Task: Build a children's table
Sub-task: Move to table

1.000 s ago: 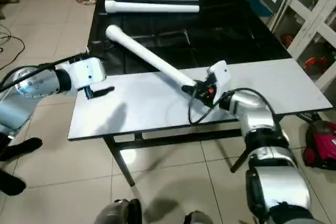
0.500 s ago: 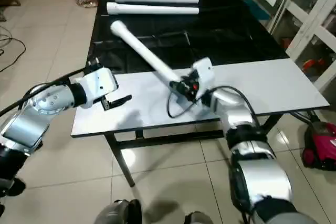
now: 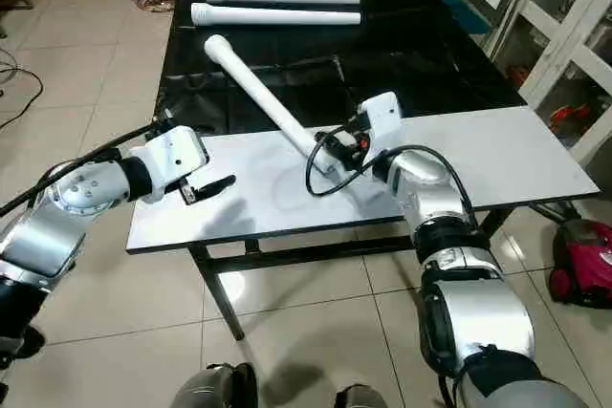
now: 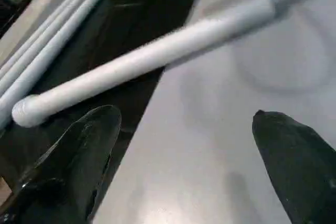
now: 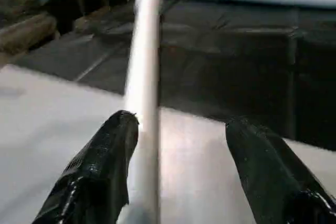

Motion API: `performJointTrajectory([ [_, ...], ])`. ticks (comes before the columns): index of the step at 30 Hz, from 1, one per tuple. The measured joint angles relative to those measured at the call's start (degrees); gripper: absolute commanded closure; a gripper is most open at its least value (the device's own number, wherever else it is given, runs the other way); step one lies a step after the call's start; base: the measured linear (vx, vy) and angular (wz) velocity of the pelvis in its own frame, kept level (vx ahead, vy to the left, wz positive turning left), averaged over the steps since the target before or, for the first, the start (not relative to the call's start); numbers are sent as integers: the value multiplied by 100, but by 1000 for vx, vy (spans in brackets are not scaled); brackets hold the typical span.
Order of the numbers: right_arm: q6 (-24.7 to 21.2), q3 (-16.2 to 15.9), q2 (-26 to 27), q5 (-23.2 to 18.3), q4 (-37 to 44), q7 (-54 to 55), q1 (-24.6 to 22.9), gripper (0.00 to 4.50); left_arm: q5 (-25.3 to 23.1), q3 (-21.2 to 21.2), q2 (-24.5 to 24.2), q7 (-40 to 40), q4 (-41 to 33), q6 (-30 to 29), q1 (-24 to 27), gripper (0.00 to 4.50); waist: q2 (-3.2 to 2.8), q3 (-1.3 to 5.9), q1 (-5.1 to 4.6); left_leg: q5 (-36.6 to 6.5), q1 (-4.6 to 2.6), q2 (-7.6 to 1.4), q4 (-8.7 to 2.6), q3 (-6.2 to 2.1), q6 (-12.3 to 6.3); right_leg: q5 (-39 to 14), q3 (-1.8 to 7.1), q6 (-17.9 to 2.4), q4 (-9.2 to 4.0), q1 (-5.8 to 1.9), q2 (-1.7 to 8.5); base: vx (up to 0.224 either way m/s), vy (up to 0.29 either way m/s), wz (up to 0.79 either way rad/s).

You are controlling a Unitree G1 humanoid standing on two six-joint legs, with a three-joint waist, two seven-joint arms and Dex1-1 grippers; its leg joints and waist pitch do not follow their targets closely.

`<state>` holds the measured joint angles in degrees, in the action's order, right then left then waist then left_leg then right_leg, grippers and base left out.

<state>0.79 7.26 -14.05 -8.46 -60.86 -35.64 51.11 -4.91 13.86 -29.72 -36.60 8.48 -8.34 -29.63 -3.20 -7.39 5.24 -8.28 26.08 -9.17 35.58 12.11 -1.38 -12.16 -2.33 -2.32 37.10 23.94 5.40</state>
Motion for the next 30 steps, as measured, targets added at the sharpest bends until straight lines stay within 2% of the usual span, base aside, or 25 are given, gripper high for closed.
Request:
performJointTrajectory([
  [2, 78, 170, -25, -102, 304, 235, -93, 148, 364, -360, 421, 293, -92, -310, 119, 0, 0, 0, 15, 1, 1, 1, 0, 5, -2, 0, 2, -1, -2, -2, 2, 0, 0, 0],
  [4, 98, 347, -31, -198, 957, 580, -315, 148, 701, -730, 826, 746, -254, -595, 277, 0, 4, 0, 13, 2, -1, 1, -1, 10, -4, 3, 5, -4, -6, -2, 2, 0, 0, 0],
  [6, -43, 477, -23, -275, 2083, 872, -812, 148, 829, -1061, 1127, 1253, -487, -869, 490, 0, 4, 0, 3, 2, -6, 0, -4, 10, -5, 5, 6, 0, -8, -6, 2, 0, 0, 0],
  [8, -189, 551, -28, -296, 2551, 976, -1036, 148, 849, -1175, 1186, 1487, -498, -969, 578, 0, 6, 1, -15, 3, -4, -2, -4, 10, -4, 20, 7, 38, -11, 0, 2, 0, 0, 0],
  [12, -667, 575, 70, -236, 4116, 1344, -1931, 148, 842, -1288, 1576, 1890, -798, -1106, 804, 0, 6, 1, -9, 3, -7, -4, -12, 10, -1, 32, 14, 138, -25, -2, 1, 0, 0, 0],
  [15, -1033, 524, 203, -240, 4888, 1547, -2418, 148, 777, -1270, 1688, 2039, -854, -1224, 856, 0, 5, 0, -27, 6, -9, -4, -32, 9, 5, 53, 19, 195, -52, -1, -1, 0, 0, 0],
  [21, -1544, 417, 205, -316, 5554, 1708, -2920, 148, 769, -1266, 1691, 2148, -862, -1424, 832, 0, 4, 1, -45, 23, -14, -1, -116, 11, 31, 124, 16, 325, -162, -1, -6, 0, 0, 0],
  [26, -2035, 350, 260, -332, 6081, 1791, -3223, 148, 751, -1291, 1674, 2181, -862, -1566, 713, 0, -2, 5, -39, 29, -17, -1, -139, 11, 42, 163, 17, 326, -185, 0, -9, 0, 0, 0],
  [30, -2176, 347, 263, -376, 6254, 1854, -3304, 148, 747, -1290, 1669, 2183, -862, -1615, 713, 0, -3, 5, -36, 30, -15, -2, -139, 12, 43, 163, 17, 328, -196, -1, -9, 0, 0, 0],
])
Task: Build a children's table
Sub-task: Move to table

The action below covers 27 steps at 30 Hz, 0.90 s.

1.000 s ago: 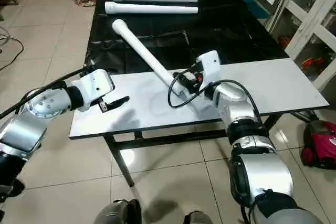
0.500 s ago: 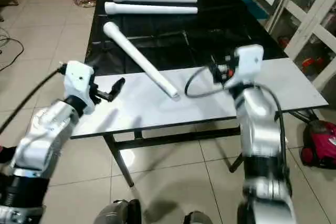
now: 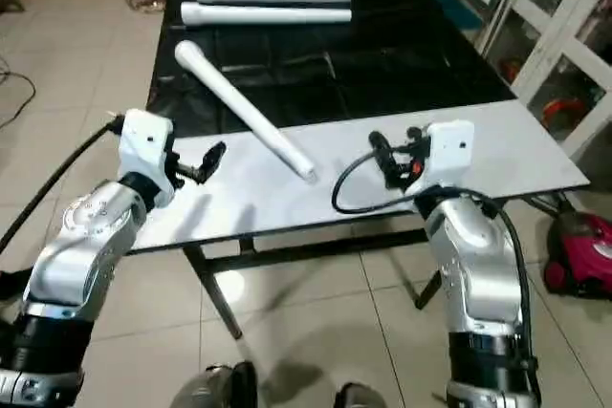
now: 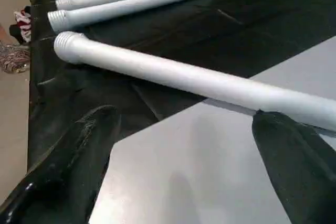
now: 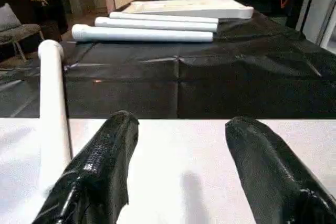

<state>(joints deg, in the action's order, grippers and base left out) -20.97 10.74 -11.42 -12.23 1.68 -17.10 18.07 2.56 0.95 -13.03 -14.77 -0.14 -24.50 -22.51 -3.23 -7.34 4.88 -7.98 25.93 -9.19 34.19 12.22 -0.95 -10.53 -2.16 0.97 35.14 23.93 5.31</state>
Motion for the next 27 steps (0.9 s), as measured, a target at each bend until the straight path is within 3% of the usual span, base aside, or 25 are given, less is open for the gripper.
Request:
performJointTrajectory([
  [9, -100, 85, 61, 90, 445, 498, -317, 148, 4, -117, 80, 239, -472, -140, 281, 0, -38, 25, 14, 1, 1, 0, 5, 8, -1, -2, 2, 4, -13, -6, 2, 0, 0, 0],
  [12, -169, 103, 68, 96, 747, 552, -571, 148, 22, -97, 358, 382, -966, -166, 736, 0, -78, 55, 7, 1, -15, 0, 5, 10, -2, -4, 4, 6, -20, -26, 3, 0, 0, 0],
  [18, -335, 66, 73, 113, 950, 559, -651, 148, 55, -65, 480, 511, -1140, -282, 1039, 0, -73, 58, 6, 0, -46, 0, 4, 12, -3, 5, 7, 87, -19, -44, 14, 0, 0, 0],
  [23, -378, 63, 74, 108, 954, 669, -664, 148, 57, -65, 552, 596, -1261, -387, 1049, 0, -81, 63, 46, -51, -72, 85, 141, -20, -89, 21, -12, 212, -42, -117, 148, -7, 42, -4],
  [26, -417, 51, 121, 92, 971, 683, -680, 148, 52, -95, 564, 650, -1311, -411, 1053, 0, -98, 75, -68, -56, -82, 152, 116, 29, -240, 7, -18, 220, -198, -135, 181, -21, 132, -7],
  [27, -464, -4, 151, 86, 1027, 681, -678, 148, 47, -120, 559, 670, -1319, -428, 1061, 0, -99, 79, -172, -30, -83, 185, 79, 78, -306, -70, -35, 150, -173, -124, 181, -33, 153, -3],
])
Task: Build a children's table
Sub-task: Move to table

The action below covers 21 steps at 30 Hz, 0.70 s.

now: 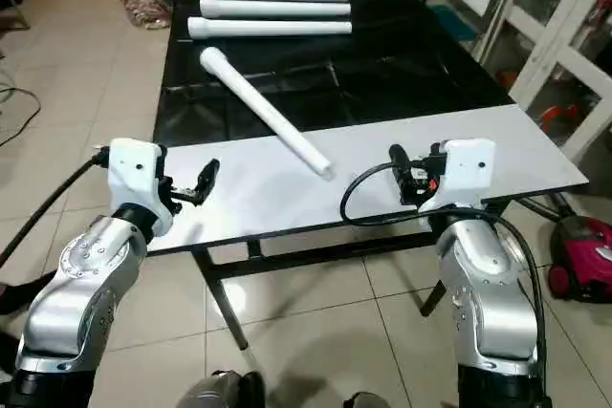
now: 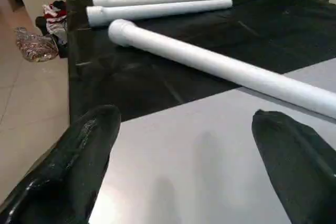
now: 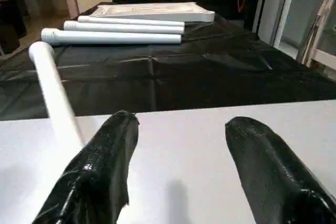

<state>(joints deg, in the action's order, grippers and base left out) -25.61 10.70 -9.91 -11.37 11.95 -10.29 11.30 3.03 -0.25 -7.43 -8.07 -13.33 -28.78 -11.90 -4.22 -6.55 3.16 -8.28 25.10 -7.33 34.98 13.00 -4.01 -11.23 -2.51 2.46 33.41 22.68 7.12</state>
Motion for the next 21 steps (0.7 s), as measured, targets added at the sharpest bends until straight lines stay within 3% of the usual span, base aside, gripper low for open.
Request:
performJointTrajectory([
  [1, -26, -28, 25, -4, 60, -3, -2, 148, -8, -1, -8, 17, 0, -14, 0, 0, 1, 0, -74, 12, -1, 21, -28, 45, -31, -129, -14, -119, 122, 32, 22, -46, 155, 6],
  [2, -45, -45, 27, -5, 93, -4, -4, 148, -17, -1, -16, 23, -2, -22, 0, 0, 14, 7, -114, 15, -6, 51, -63, 91, -37, -238, -81, -208, 286, 41, 24, -48, 107, 6],
  [3, -56, -48, 25, -4, 101, -4, -6, 148, -27, -1, -18, 26, -2, -29, 2, 0, 74, 32, -134, 16, -22, 95, -111, 174, -35, -272, -205, -270, 438, 28, -23, -48, 107, 6],
  [4, -56, -45, 17, -4, 103, -3, -5, 148, -29, -1, -13, 29, -3, -30, -1, 0, 88, 39, -140, 16, -23, 108, -125, 189, -34, -256, -158, -261, 424, 27, -38, -57, 39, 8],
  [5, -63, -13, -2, -1, 103, 1, -25, 148, -28, 46, 14, 30, -10, -37, -3, 0, 129, 47, -149, -12, -38, 161, -181, 235, 15, -175, -70, -125, 353, 72, 28, -63, 30, 12],
  [6, -74, 0, -45, -2, 100, 1, -15, 148, -29, 64, 38, 30, -60, -38, 7, 0, 141, 30, -81, -177, 19, 245, 102, -34, 219, -45, -38, 79, 292, 40, 73, -63, 30, 12],
  [7, -80, -12, -60, -4, 99, 1, 13, 148, -40, 58, 37, 32, -89, -39, 50, 0, 67, 19, -39, -219, -5, 256, 379, -532, 302, 17, -142, 113, 303, -9, 77, -9, 79, -33],
  [8, -81, -28, -42, -8, 110, -1, 31, 148, -46, 42, 15, 42, -96, -49, 63, 0, -54, 2, -120, -317, 4, 238, 546, -702, 286, 6, -334, 117, 314, -75, 124, -38, 109, -40],
  [9, -108, -75, -18, -13, 109, -6, -22, 148, -47, 15, -7, 60, -101, -80, 75, 0, -87, -18, -278, -376, -6, 238, 535, -778, 246, -123, -309, 98, 290, -106, -3, -38, 109, -40],
  [11, -132, -94, -12, -14, 114, -6, -82, 148, -48, 16, -14, 93, -114, -134, 57, 0, -49, -6, -337, -365, -20, 283, 322, -758, 265, -263, -297, -229, 505, -152, -110, -84, 69, 4],
  [12, -136, -86, -19, -14, 121, -5, -69, 148, -47, 19, 21, 97, -120, -157, 60, 0, 22, 35, -333, -346, -34, 369, 164, -712, 297, -265, -282, -311, 455, -233, -135, -68, 44, 7],
  [13, -136, -92, -29, -16, 127, -7, -25, 148, -46, 20, 36, 100, -123, -166, 60, 0, 39, 43, -335, -324, -27, 398, 87, -688, 335, -243, -199, -213, 374, -234, -144, -68, -3, -2],
  [14, -148, -100, -26, -20, 128, -10, -27, 148, -44, 19, 43, 101, -128, -177, 63, 0, 56, 53, -315, -348, -23, 422, 34, -668, 381, -224, -179, -165, 356, -190, -110, -77, -25, -7],
  [16, -182, -101, -33, -24, 128, -12, -30, 148, -42, 16, 73, 104, -150, -178, 66, 0, 82, 26, -272, -394, -16, 401, 157, -673, 450, -176, -226, -82, 360, -170, -63, -87, -27, -7],
  [17, -186, -102, -35, -24, 128, -14, -33, 148, -41, 18, 90, 105, -150, -179, 69, 0, 65, 9, -283, -395, -16, 343, 247, -704, 449, -176, -311, -82, 358, -185, -64, -118, 6, -13],
  [18, -186, -105, -40, -27, 131, -16, -18, 148, -40, 16, 97, 105, -167, -179, 72, 0, -11, -17, -332, -422, -17, 299, 349, -810, 473, -178, -456, -82, 353, -258, -62, -118, 6, -13],
  [19, -189, -121, -34, -29, 136, -17, -16, 148, -41, 3, 87, 108, -186, -180, 86, 0, -98, -48, -407, -433, 5, 264, 377, -855, 489, -204, -608, -83, 366, -340, -72, -50, 46, -23],
  [20, -192, -143, -8, -33, 159, -19, -40, 148, -41, -1, 49, 115, -190, -188, 79, 0, -89, -85, -425, -431, 14, 306, 304, -861, 492, -474, -652, -189, 642, -372, -49, 73, 51, -2],
  [21, -195, -103, -32, -31, 203, -18, -160, 148, -29, 38, 64, 111, -182, -204, 15, 0, -10, -83, -409, -431, 34, 361, 196, -756, 492, -753, -608, -346, 912, -410, -41, 73, 51, -2],
])
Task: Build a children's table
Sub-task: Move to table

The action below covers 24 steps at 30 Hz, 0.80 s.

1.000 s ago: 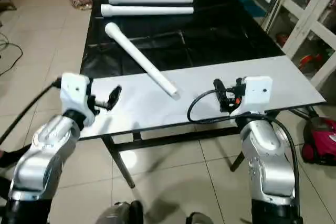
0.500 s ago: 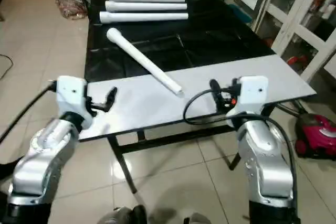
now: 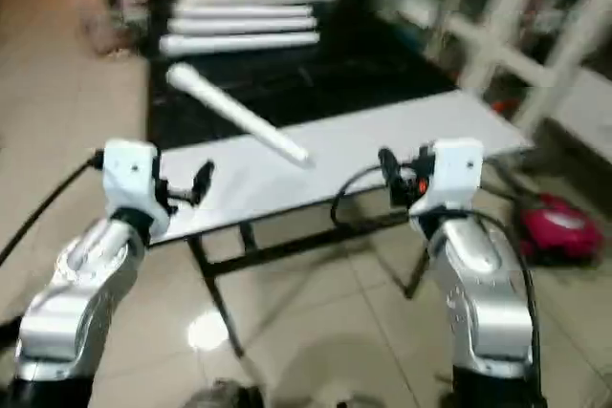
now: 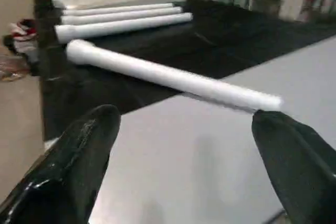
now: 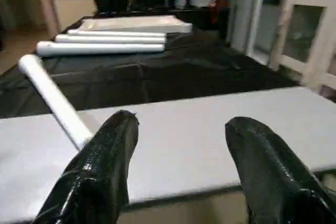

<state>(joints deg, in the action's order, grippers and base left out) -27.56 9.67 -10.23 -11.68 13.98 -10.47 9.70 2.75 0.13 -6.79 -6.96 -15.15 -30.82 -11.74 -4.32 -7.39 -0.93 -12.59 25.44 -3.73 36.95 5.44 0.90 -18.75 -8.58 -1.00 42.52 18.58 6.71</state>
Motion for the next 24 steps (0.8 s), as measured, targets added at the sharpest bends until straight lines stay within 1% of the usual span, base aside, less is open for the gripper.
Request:
performJointTrajectory([
  [1, -36, 45, -30, 2, -9, 1, 10, 148, 6, -17, 29, 6, -93, 7, 17, 0, 307, 160, 96, 9, 44, 4, -82, 303, 31, -281, 264, 170, 74, -27, -3, 87, -58, 17],
  [2, -61, 38, -92, 1, -17, -2, 112, 148, 5, -29, 47, 28, -95, -2, 54, 0, 304, 173, 102, -37, 161, -6, 75, 346, 102, -245, 299, 269, 94, 110, 54, -59, -74, 7],
  [3, -67, 11, -97, -1, -14, -5, 149, 148, 5, -25, 59, 34, -92, -16, 208, 0, 267, 193, 165, -76, 260, -16, 704, -10, 42, -197, 344, 294, 69, 112, 55, -59, -74, 7],
  [4, -69, -18, -83, -9, -3, -12, 135, 148, 4, -25, 55, 36, -86, -31, 244, 0, 226, 208, 204, -80, 216, -28, 1042, -230, 43, -157, 358, 309, 19, 90, 67, -9, 63, -12],
  [5, -78, -21, -91, -12, -3, -16, 119, 148, 3, -22, 64, 36, -95, -30, 210, 0, 213, 220, 245, -101, 109, -83, 1067, -351, 60, -86, 410, 341, -49, 91, 77, 72, 119, -12],
  [6, -98, -8, -125, -12, -3, -18, 115, 148, 5, -1, 89, 36, -117, -28, 156, 0, 169, 248, 270, -150, -51, -275, 734, -373, -27, 20, 447, 356, -146, 103, 59, 72, 119, -12],
  [7, -103, 28, -139, -8, -5, -15, 117, 148, 6, 12, 93, 36, -133, -26, 129, 0, 83, 301, 270, -275, -148, -356, 410, -330, 112, 65, 463, 359, -211, 129, 46, 17, 163, 11],
  [8, -115, 17, -123, -6, -11, -17, 109, 148, 2, 1, 83, 38, -134, -27, 131, 0, 104, 302, 249, -233, -154, -335, 346, -251, 40, 103, 493, 256, -288, 155, 19, 60, 191, 9],
  [9, -130, -100, -76, -16, -17, -38, 170, 148, -6, -49, 36, 49, -139, -30, 189, 0, 132, 316, 210, -201, -176, -254, 293, -232, -71, 110, 526, -56, -79, 347, 0, 60, 191, 9],
  [10, -130, -186, -32, -57, 33, -79, 189, 148, -14, -116, -5, 75, -122, -42, 216, 0, 139, 316, 227, -211, -183, -202, 293, -237, -94, 96, 508, 52, 183, 489, -71, 46, 162, -12],
  [11, -133, -209, -32, -99, 68, -110, 179, 148, -16, -158, -4, 105, -131, -42, 215, 0, 165, 326, 261, -215, -187, -155, 291, -188, -132, 106, 487, 275, 287, 602, -158, -14, 140, -18],
  [12, -156, -209, -51, -116, 68, -122, 181, 148, -15, -162, 7, 113, -153, -41, 215, 0, 270, 349, 298, -186, -183, -29, 241, -74, -222, 142, 466, 468, 219, 713, -200, -14, 140, -18],
  [13, -172, -209, -86, -119, 69, -123, 183, 148, -16, -157, 26, 115, -158, -36, 217, 0, 401, 354, 319, -178, -177, 101, 221, 43, -241, 249, 561, 259, 31, 721, -238, -30, 120, -5],
  [14, -189, -187, -158, -118, 60, -123, 160, 148, -18, -149, 107, 124, -157, -45, 246, 0, 483, 325, 345, -180, -121, 143, 279, 119, -384, 264, 657, 217, 30, 734, -184, -43, 126, 3],
  [15, -214, -143, -179, -115, 46, -118, 133, 148, -11, -79, 138, 122, -157, -49, 251, 0, 470, 330, 379, -235, -63, 171, 414, 107, -555, 305, 690, 241, -19, 723, -145, -43, 126, 3],
  [16, -225, -103, -190, -115, 42, -116, 133, 148, -10, -3, 166, 119, -159, -50, 252, 0, 459, 336, 390, -291, 20, 168, 853, -88, -564, 376, 748, 257, -102, 690, -134, -54, 153, -9],
  [17, -227, -103, -190, -116, 42, -117, 133, 148, -11, 1, 168, 119, -159, -52, 257, 0, 475, 323, 358, -360, 9, 115, 996, -242, -427, 446, 771, 281, -228, 618, -114, -56, 183, -16],
  [18, -227, -95, -194, -116, 53, -118, 134, 148, -11, 0, 165, 120, -162, -51, 246, 0, 446, 323, 320, -418, -65, -24, 918, -335, -255, 554, 770, 285, -380, 529, -95, -56, 183, -16],
  [19, -227, -75, -195, -116, 72, -114, 143, 148, -11, 0, 159, 122, -187, -51, 240, 0, 389, 334, 277, -446, -194, -245, 629, -386, -158, 657, 770, 343, -535, 452, -65, -64, 259, -7],
  [20, -221, -33, -182, -116, 87, -101, 151, 148, -11, 1, 147, 123, -215, -46, 232, 0, 341, 336, 239, -358, -275, -393, 386, -304, 161, 698, 771, 361, -605, 412, -30, -71, 309, 11],
  [21, -223, -15, -156, -118, 84, -91, 145, 148, -12, -15, 122, 125, -217, -45, 238, 0, 357, 325, 164, -319, -304, -331, 346, -198, 84, 704, 800, 321, -680, 407, -16, -71, 309, 11],
  [22, -229, -57, -75, -159, 91, -68, 191, 148, -17, -86, 53, 150, -211, -50, 282, 0, 342, 302, 74, -264, -321, -252, 264, -133, -72, 453, 779, -118, -560, 455, -1, -57, 336, 14],
  [23, -238, -114, 17, -209, 110, -54, 236, 148, -18, -159, 0, 160, -209, -55, 292, 0, 331, 294, 47, -220, -335, -208, 195, -46, -161, 309, 655, -199, -211, 551, -25, -57, 333, -6],
  [24, -261, -129, 58, -257, 162, -29, 262, 148, -25, -283, -32, 182, -213, -56, 288, 0, 349, 305, 69, -171, -374, -165, 106, 119, -276, 251, 451, -154, 69, 607, -147, -57, 333, -6],
])
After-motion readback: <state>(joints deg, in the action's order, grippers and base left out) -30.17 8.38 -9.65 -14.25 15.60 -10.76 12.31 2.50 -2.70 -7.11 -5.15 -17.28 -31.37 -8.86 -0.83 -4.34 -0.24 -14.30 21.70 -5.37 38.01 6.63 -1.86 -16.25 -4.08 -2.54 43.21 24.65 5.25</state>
